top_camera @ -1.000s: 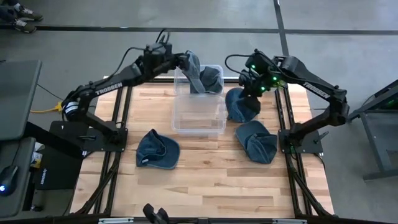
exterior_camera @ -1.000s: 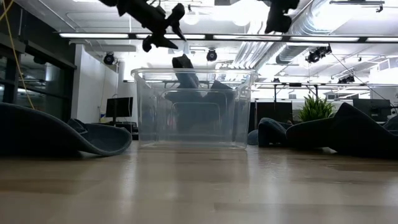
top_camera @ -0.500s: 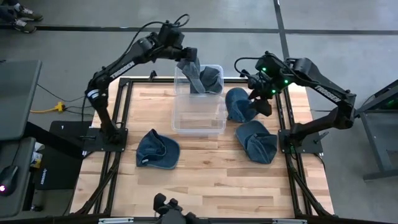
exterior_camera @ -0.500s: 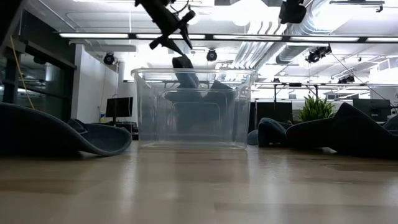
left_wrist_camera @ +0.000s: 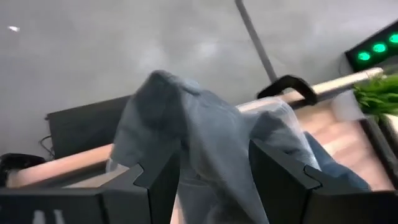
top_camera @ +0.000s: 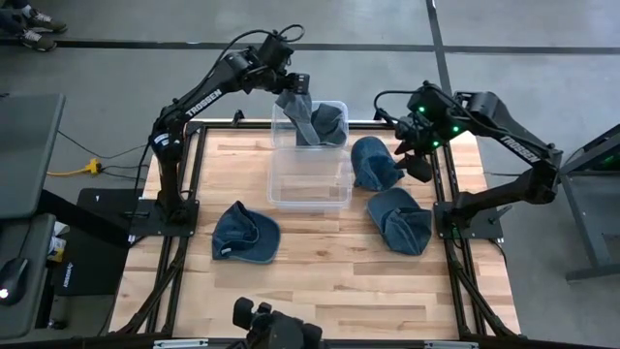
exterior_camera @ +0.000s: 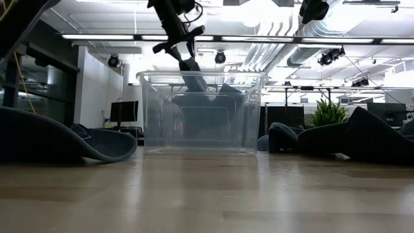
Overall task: Pick & Place hat
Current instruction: Put the gray cap into the top transparent bin
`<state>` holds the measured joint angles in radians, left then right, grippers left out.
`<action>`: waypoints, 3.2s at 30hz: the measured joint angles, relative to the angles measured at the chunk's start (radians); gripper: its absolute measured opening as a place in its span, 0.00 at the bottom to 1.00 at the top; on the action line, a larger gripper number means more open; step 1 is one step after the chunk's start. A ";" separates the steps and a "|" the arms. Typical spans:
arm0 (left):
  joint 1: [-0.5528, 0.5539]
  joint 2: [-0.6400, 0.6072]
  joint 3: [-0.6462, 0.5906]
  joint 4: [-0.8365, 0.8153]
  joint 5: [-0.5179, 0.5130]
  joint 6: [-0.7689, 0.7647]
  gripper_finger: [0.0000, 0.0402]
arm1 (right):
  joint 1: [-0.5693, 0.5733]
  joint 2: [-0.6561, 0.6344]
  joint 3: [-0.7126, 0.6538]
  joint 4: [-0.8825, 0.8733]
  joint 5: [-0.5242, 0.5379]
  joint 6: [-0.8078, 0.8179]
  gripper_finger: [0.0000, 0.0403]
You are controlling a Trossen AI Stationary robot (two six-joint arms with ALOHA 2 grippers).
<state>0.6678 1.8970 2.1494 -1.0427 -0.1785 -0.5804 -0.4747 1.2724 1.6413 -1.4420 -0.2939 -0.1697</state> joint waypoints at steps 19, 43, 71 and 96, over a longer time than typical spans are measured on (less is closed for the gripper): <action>-0.001 0.067 -0.001 0.017 0.059 -0.045 0.47 | 0.000 0.001 0.000 -0.008 0.000 -0.044 0.51; -0.055 0.070 0.067 0.092 0.229 0.176 0.01 | 0.000 0.001 0.000 -0.007 0.000 -0.056 0.51; -0.282 0.088 0.197 -0.042 -0.435 0.816 0.00 | 0.000 0.002 0.000 0.015 0.004 0.023 0.51; -0.312 0.276 0.197 -0.041 -0.638 1.388 0.00 | 0.000 0.002 0.000 0.059 0.109 0.156 0.51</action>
<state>0.3556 2.1734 2.3466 -1.0838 -0.8165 0.8074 -0.4751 1.2739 1.6409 -1.3831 -0.1845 -0.0137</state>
